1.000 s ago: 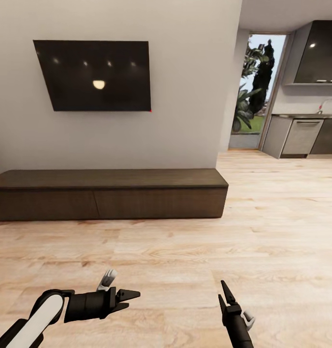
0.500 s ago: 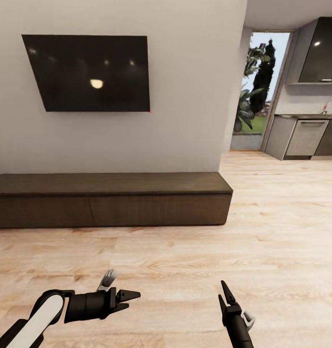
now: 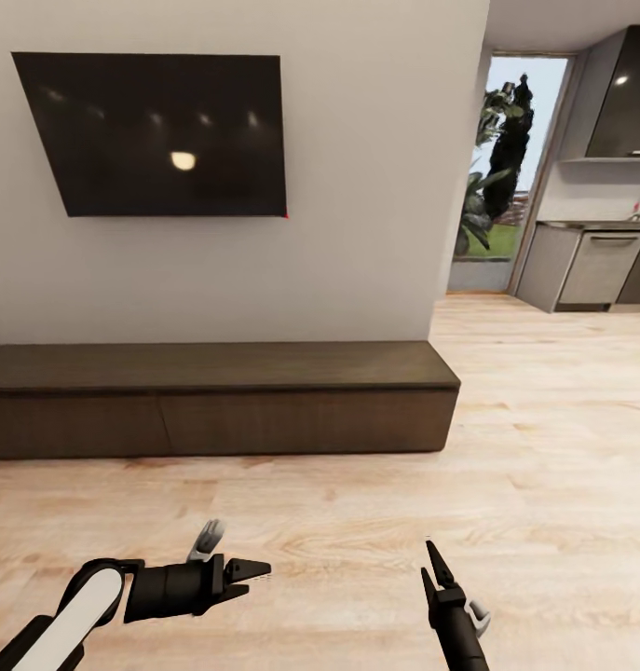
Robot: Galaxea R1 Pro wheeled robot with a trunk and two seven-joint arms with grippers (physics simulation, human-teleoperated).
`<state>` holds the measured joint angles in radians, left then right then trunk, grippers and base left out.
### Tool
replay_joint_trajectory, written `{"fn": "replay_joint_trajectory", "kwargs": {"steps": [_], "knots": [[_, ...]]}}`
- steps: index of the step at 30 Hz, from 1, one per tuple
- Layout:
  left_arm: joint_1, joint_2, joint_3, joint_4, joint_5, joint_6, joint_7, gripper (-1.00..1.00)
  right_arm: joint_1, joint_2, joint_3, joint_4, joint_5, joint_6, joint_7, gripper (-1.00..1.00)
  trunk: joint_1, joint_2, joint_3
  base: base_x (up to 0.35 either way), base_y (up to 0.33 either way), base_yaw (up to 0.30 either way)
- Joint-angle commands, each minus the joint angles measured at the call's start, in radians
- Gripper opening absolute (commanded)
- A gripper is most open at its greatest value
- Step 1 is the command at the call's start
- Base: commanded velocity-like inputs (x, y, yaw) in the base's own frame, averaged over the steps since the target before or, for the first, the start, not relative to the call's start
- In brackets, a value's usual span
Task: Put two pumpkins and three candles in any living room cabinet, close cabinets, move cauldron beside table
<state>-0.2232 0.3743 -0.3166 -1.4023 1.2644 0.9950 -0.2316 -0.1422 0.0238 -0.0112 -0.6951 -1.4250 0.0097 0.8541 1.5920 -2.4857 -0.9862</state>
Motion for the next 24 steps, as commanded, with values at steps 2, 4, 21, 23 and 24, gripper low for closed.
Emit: {"fn": "replay_joint_trajectory", "kwargs": {"steps": [2,4,21,23,24], "knots": [[-0.001,0.001,-0.001,0.000,-0.008,0.001,-0.009,1.00,0.000,0.001,-0.001,0.001,-0.003,0.001,0.003,1.00,0.000,0.000,-0.001,0.315,0.000,0.000],[-0.001,0.001,-0.001,0.000,-0.008,0.001,-0.009,1.00,0.000,0.000,-0.001,0.001,-0.003,0.001,0.003,1.00,0.000,0.000,-0.001,0.315,0.000,0.000],[-0.001,0.000,-0.001,0.000,-0.008,0.001,-0.009,1.00,0.000,0.001,0.000,0.001,-0.003,0.000,0.003,1.00,0.000,0.000,-0.001,0.315,0.000,0.000],[-0.001,0.000,-0.001,0.000,-0.008,0.001,-0.009,1.00,0.000,0.001,0.000,0.000,-0.003,-0.003,0.003,1.00,0.000,0.000,-0.001,0.315,0.000,0.000],[-0.001,0.000,-0.001,0.000,-0.008,0.001,-0.009,1.00,0.000,0.001,0.000,0.001,-0.003,-0.007,0.003,1.00,0.000,0.000,-0.001,0.315,0.000,0.000]]}}
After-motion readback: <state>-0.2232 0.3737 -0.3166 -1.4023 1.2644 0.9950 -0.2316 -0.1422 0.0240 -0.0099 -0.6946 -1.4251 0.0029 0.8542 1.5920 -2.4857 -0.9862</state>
